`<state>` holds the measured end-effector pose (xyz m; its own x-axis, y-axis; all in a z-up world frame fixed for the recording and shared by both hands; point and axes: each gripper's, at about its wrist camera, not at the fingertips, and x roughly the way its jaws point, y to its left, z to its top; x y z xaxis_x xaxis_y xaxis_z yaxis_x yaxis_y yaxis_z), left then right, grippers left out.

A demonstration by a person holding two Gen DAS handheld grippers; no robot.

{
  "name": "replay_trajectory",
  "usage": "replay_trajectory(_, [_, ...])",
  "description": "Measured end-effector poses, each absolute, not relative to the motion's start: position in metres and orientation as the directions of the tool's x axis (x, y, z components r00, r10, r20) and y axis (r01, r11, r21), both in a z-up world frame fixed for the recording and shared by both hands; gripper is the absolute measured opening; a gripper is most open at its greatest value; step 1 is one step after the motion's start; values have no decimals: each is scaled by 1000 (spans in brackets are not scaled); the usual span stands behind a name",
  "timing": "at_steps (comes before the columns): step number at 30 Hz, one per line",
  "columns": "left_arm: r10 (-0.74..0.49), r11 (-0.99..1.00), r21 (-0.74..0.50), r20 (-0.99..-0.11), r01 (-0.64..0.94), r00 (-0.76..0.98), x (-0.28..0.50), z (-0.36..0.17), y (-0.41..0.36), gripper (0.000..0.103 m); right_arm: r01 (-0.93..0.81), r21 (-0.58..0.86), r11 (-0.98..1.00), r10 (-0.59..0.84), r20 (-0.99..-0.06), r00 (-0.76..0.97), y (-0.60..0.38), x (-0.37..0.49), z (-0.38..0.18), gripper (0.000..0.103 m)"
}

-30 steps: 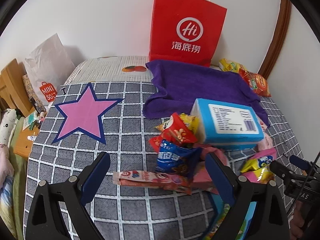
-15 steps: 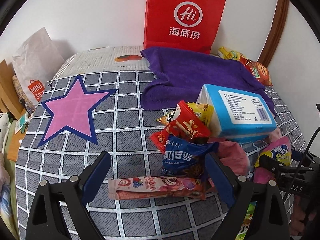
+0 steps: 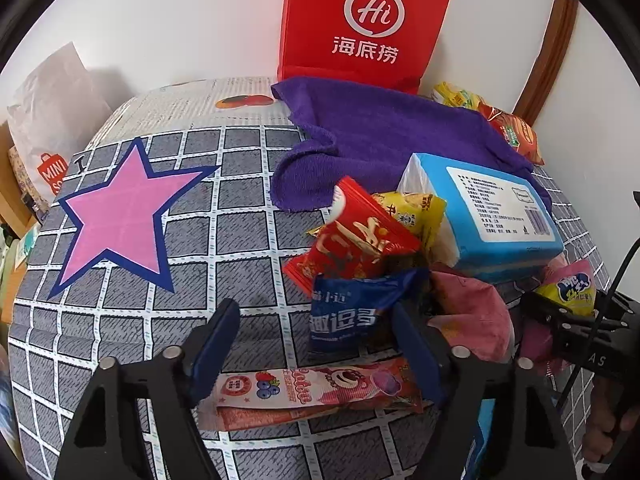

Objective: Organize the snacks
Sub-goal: 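Grasp the blue chip bag with the left tool while the right tool reaches the pink-yellow bag, then grasp the pink-yellow potato-stick bag with the right tool while the left tool lifts the blue bag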

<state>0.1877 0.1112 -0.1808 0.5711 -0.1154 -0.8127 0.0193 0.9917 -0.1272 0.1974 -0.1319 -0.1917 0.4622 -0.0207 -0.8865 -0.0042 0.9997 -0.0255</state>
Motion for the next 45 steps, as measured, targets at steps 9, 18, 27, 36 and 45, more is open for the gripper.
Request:
replay_trajectory(9, [-122, 991, -133, -825, 20, 552, 192, -187, 112, 45, -6, -15, 1000, -11, -882, 472, -138, 202, -190, 74])
replay_trajectory(18, [-103, 993, -119, -825, 7, 556, 189, -187, 114, 38, -10, -9, 1000, -3, -877, 480, -138, 201, -187, 72])
replay_trajectory(27, [-75, 993, -115, -814, -33, 576, 173, -174, 123, 37, -19, 2, 1000, 11, -867, 498, -138, 190, -179, 69])
replay_trajectory(36, [-92, 987, -151, -802, -51, 590, 144, -162, 131, 37, -12, 37, 999, 38, -847, 530, -145, 168, -164, 68])
replay_trajectory(45, [-94, 986, -156, -794, -53, 600, 125, -152, 124, 37, 13, 93, 996, 71, -840, 538, -167, 152, -159, 68])
